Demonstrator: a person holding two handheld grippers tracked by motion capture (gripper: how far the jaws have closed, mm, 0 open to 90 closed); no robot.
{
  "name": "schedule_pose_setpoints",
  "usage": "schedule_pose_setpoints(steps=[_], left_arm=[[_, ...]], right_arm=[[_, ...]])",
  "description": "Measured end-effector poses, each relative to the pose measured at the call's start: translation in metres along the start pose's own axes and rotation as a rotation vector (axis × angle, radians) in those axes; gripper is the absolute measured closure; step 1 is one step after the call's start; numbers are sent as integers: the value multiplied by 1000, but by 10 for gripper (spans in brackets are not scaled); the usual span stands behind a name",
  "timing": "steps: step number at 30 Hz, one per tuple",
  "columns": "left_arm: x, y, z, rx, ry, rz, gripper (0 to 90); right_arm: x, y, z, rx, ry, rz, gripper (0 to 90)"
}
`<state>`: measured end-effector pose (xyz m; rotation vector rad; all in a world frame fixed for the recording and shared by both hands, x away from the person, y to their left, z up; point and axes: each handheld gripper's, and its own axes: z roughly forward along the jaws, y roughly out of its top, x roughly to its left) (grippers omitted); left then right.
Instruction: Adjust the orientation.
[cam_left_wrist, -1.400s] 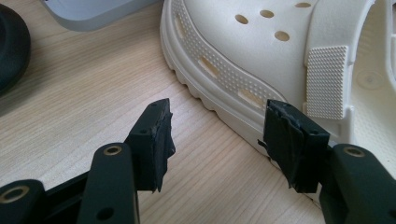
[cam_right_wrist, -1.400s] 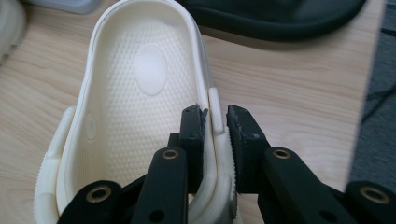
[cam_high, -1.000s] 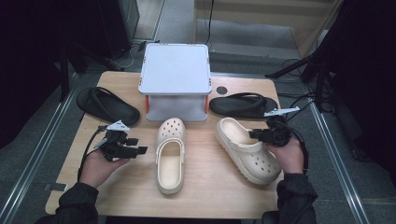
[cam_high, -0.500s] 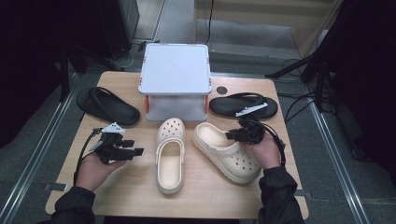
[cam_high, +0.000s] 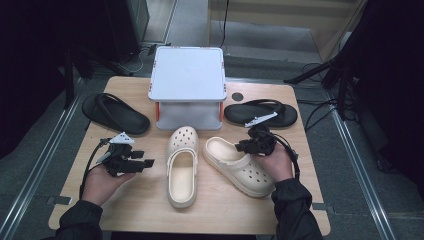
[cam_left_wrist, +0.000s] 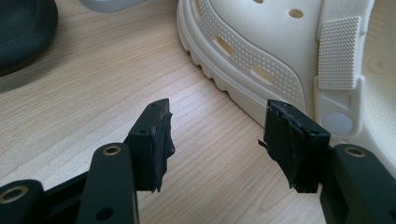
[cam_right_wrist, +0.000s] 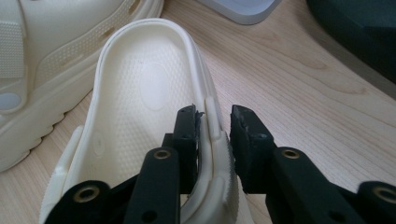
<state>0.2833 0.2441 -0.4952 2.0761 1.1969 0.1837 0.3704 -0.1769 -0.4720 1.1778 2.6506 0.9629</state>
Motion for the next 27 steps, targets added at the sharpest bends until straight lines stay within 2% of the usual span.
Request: schedule_pose_setpoints(steps=[2, 3, 8, 10, 11, 14, 17, 20, 24, 27], left_arm=[[0, 0, 0, -6, -1, -2, 417], [1, 0, -1, -6, 0, -2, 417], [2, 0, -1, -11, 2, -10, 416], [2, 0, -2, -14, 2, -8, 416], [2, 0, -2, -16, 3, -7, 416], [3, 0, -3, -15, 3, -10, 417], [3, 1, -3, -19, -3, -11, 417], [3, 3, -3, -17, -4, -4, 417], [4, 5, 1, -15, -7, -5, 417], [4, 7, 3, -11, -12, -1, 418]], right_arm=[[-1, 0, -1, -12, -9, 13, 613], [-1, 0, -1, -12, -9, 13, 613], [0, 2, -17, -94, -22, 41, 600], [2, 1, -26, -127, -5, 51, 679], [6, -1, -32, -146, 8, 49, 751], [12, -6, -38, -171, 8, 51, 771], [21, -18, -44, -187, 11, 60, 834], [25, -25, -46, -194, 4, 59, 846], [34, -41, -57, -254, -3, 85, 876], [40, -49, -62, -261, -14, 82, 886]])
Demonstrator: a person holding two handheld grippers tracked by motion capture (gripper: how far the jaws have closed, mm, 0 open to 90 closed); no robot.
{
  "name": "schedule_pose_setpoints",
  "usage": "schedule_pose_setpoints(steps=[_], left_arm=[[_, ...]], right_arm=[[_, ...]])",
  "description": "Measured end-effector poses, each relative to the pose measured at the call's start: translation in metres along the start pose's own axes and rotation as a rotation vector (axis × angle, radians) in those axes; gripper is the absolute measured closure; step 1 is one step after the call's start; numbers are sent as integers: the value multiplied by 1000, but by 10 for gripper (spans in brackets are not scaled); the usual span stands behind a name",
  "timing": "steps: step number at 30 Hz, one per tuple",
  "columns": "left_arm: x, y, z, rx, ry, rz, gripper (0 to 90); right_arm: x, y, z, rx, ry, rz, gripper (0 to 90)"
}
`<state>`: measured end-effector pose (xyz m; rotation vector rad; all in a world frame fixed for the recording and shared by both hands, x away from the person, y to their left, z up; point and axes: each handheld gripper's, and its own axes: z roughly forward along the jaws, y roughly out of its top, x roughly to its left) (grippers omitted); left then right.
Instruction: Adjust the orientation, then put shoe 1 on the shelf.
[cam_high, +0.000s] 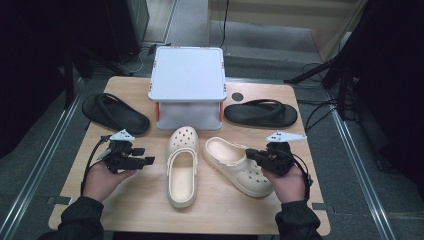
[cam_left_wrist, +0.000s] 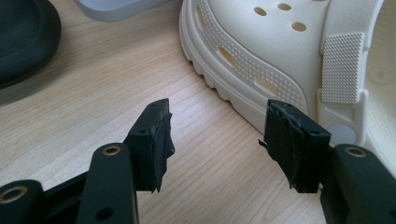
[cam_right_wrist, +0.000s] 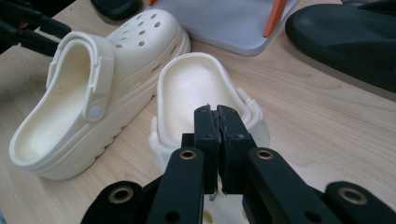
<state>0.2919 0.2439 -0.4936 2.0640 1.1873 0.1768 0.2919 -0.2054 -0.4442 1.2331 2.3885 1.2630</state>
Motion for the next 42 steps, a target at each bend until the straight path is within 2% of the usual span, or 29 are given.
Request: schedule_pose_setpoints(steps=[5, 7, 13, 17, 23, 27, 30, 34, 37, 38, 40, 42], left_arm=[[0, 5, 3, -2, -10, 10, 417], [0, 7, 5, 4, -14, 12, 418], [1, 13, 8, -1, -21, 16, 419], [2, 16, 10, -22, -34, 8, 419], [1, 21, 12, -19, -40, 17, 420], [2, 23, 15, -11, -40, 19, 420], [1, 25, 18, -16, -44, 19, 421], [-1, 29, 21, -25, -48, 31, 422], [-1, 31, 23, -18, -51, 34, 422], [-1, 32, 24, -14, -49, 37, 423], [-1, 34, 24, -20, -51, 39, 423], [0, 35, 25, -19, -55, 37, 422]], right_arm=[[8, -10, -5, 0, 2, -7, 891], [11, -16, -7, -19, -12, -14, 897], [17, -30, -13, -23, -26, 10, 900], [20, -38, -15, -19, -41, 17, 900], [28, -51, -7, 24, -48, -6, 900], [37, -59, 3, 68, -18, -9, 900], [41, -62, 8, 87, -15, -20, 900], [46, -65, 21, 140, -7, -35, 900], [45, -68, 26, 178, -21, -37, 900], [40, -68, 27, 187, -31, -30, 900], [38, -69, 26, 192, -39, -25, 900], [33, -70, 23, 185, -28, 0, 900]])
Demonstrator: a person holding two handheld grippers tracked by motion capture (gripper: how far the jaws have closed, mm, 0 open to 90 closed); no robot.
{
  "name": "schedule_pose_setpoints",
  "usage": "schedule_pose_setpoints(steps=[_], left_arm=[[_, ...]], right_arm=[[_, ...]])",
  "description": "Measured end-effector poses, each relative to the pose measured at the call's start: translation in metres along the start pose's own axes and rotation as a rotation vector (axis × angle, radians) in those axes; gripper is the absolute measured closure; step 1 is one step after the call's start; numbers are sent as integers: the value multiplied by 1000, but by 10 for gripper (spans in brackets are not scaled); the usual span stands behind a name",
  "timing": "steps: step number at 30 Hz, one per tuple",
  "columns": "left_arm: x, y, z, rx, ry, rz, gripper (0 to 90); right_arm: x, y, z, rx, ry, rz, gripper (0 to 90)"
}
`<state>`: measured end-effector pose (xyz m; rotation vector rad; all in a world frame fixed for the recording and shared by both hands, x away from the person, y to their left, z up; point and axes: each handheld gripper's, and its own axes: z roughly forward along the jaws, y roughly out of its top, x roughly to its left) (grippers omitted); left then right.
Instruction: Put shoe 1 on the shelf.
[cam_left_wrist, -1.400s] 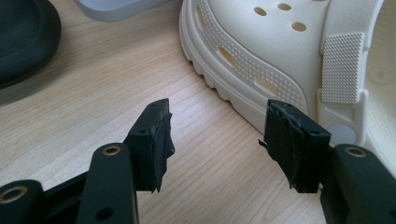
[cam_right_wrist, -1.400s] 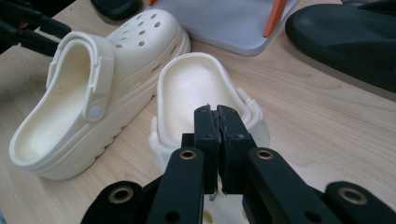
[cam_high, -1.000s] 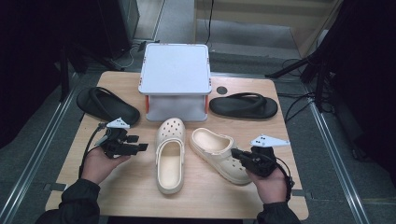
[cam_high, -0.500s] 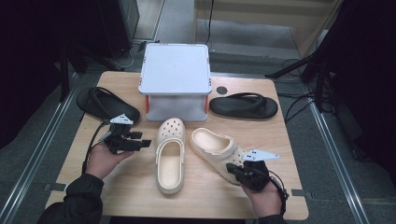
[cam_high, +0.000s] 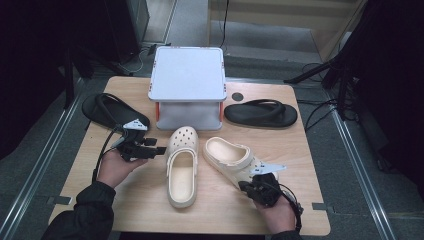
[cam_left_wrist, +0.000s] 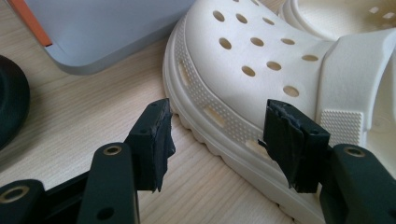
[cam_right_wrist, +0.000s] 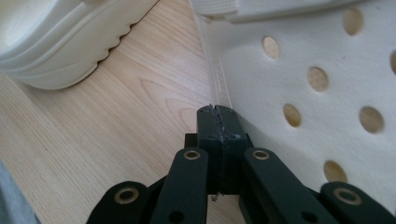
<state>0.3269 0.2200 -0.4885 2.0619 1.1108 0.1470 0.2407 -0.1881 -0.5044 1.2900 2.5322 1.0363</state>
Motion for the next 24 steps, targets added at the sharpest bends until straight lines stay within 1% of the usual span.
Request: schedule_pose_setpoints(steps=[1, 2, 3, 6, 7, 8, 9, 11, 13, 14, 16, 17, 18, 21, 22, 24], left_arm=[[0, 0, 0, 1, -1, 2, 422], [1, 1, 1, -2, 0, -1, 423], [1, 1, 1, -2, -1, -1, 423], [1, 2, 1, -2, -1, 2, 423], [0, 2, 1, -1, -2, 1, 423], [0, 2, 1, 1, -2, 2, 423], [0, 2, 1, 2, -2, 2, 423], [0, 2, 1, 1, 1, 3, 423], [0, 2, 1, 0, -1, 2, 423], [1, 2, 1, 1, 0, 3, 423], [1, 2, 1, 4, 2, 2, 423], [1, 2, 1, 6, 4, 5, 423], [0, 2, 1, 4, 5, 3, 423], [1, 1, 2, 9, 7, 3, 423], [0, 1, 1, 13, 6, 5, 423], [0, 1, 2, 11, 12, 9, 423]], right_arm=[[-1, -1, -1, 2, -10, -4, 900], [-2, -2, -2, 12, -39, -13, 900], [-4, -3, -3, 21, -46, -3, 900], [-10, -5, -5, 17, -54, 16, 900], [-10, -5, -5, 17, -54, 16, 900], [-12, -5, -6, 19, -59, 29, 900], [-18, -6, -8, 16, -68, 46, 900], [-23, -6, -9, 13, -75, 60, 900], [-30, -6, -11, 4, -69, 84, 900], [-30, -6, -11, 4, -69, 84, 900], [-38, -6, -13, -3, -69, 102, 900], [-47, -4, -15, -8, -80, 124, 900], [-47, -4, -15, -8, -80, 124, 900], [-59, 0, -15, -11, -96, 144, 900], [-66, 2, -14, -21, -84, 166, 900], [-72, 3, -14, -26, -84, 175, 900]])
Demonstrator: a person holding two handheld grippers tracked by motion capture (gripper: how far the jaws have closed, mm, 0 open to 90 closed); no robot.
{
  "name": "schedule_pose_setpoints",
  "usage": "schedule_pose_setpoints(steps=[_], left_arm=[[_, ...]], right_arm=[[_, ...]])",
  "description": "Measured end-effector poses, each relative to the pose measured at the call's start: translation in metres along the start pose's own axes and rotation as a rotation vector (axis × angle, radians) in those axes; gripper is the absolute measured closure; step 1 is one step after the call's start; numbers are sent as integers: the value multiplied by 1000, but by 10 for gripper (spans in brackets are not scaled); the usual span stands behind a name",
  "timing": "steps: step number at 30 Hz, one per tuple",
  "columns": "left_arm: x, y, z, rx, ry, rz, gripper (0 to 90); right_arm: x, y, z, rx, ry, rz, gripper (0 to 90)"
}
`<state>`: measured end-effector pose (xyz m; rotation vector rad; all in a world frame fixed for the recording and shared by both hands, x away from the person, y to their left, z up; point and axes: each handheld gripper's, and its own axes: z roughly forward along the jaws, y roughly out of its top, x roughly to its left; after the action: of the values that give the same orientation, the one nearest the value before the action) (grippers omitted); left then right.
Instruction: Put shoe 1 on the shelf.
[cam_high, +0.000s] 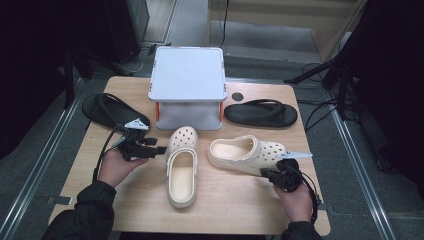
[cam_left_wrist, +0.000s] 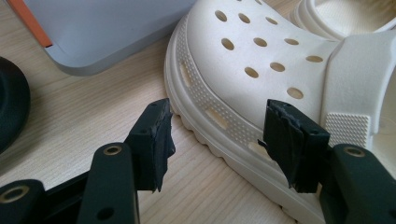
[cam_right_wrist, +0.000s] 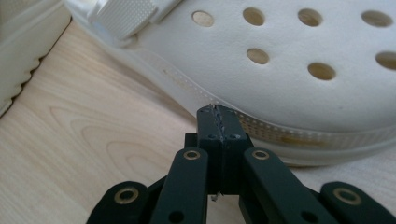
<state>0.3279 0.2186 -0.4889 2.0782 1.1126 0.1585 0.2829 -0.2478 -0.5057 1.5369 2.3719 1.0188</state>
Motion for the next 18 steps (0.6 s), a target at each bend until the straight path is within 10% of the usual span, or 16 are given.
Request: schedule_pose_setpoints(steps=[12, 18], left_arm=[[1, -3, -2, 11, 2, 0, 422], [1, -5, -4, 12, 4, -9, 422]], right_arm=[[-12, 19, 5, -21, -15, 15, 900], [16, 32, 1, -83, 26, -28, 900]])
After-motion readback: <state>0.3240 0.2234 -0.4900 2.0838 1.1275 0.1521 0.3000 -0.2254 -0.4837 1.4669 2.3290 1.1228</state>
